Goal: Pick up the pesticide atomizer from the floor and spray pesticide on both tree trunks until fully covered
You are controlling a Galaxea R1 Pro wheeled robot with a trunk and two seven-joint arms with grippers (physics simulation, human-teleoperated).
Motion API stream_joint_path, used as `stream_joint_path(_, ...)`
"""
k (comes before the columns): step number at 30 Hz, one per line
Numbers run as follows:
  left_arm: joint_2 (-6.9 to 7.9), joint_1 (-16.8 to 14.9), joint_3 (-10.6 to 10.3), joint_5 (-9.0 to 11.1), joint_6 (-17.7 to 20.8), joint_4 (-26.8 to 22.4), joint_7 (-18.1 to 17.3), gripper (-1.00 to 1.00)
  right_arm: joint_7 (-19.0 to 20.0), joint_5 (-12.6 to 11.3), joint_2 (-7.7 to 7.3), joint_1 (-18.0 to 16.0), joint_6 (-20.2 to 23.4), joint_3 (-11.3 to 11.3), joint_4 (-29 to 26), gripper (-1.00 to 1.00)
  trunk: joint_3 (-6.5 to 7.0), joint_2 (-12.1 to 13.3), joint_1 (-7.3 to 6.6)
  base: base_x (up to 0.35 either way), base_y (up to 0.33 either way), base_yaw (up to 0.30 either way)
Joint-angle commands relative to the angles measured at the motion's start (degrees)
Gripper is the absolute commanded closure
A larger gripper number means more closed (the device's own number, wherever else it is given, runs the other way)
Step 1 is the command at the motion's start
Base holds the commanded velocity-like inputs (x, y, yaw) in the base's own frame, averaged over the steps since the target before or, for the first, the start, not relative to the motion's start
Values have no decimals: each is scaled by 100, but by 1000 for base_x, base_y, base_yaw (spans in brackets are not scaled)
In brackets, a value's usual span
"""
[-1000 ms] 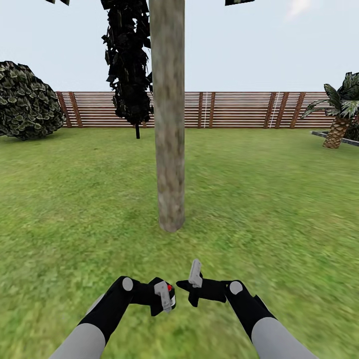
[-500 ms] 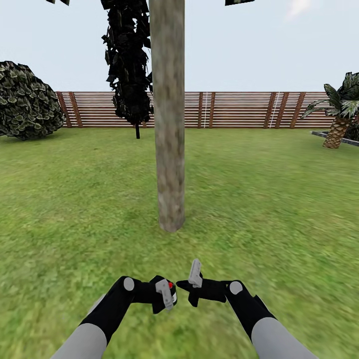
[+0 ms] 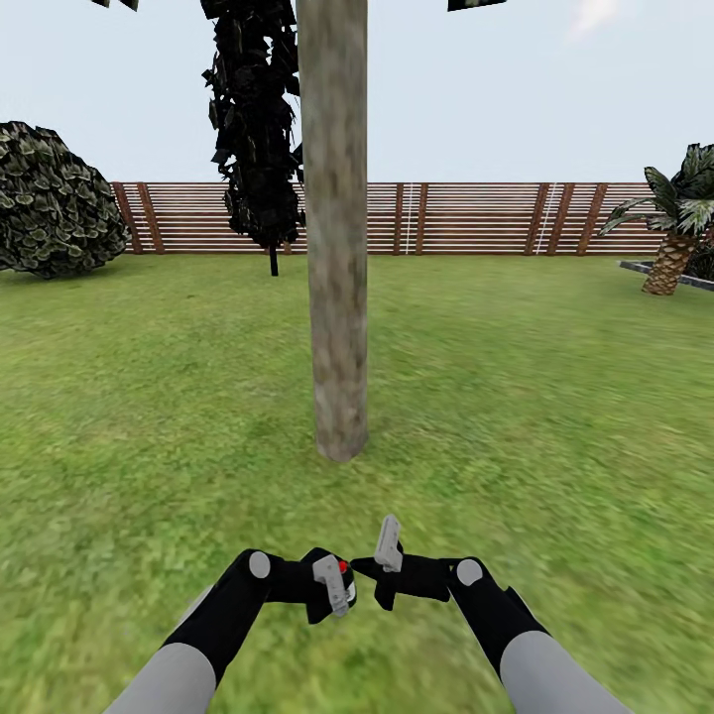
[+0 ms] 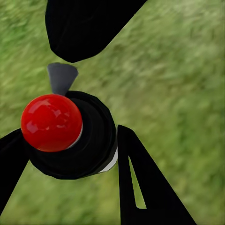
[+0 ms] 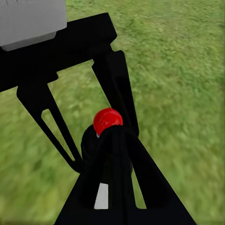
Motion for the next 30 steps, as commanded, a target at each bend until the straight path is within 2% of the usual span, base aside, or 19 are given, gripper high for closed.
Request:
stream_joint_path(1, -3, 0, 0, 3, 0, 0, 0, 100, 0, 0, 0, -3, 0, 0, 0, 100, 0, 0, 0, 0, 0, 0)
stream_joint_path(30, -6, -1, 0, 21, -26, 7, -40, 100, 0, 0, 0, -4, 0, 0, -4, 100, 0, 0, 0, 0, 0, 0)
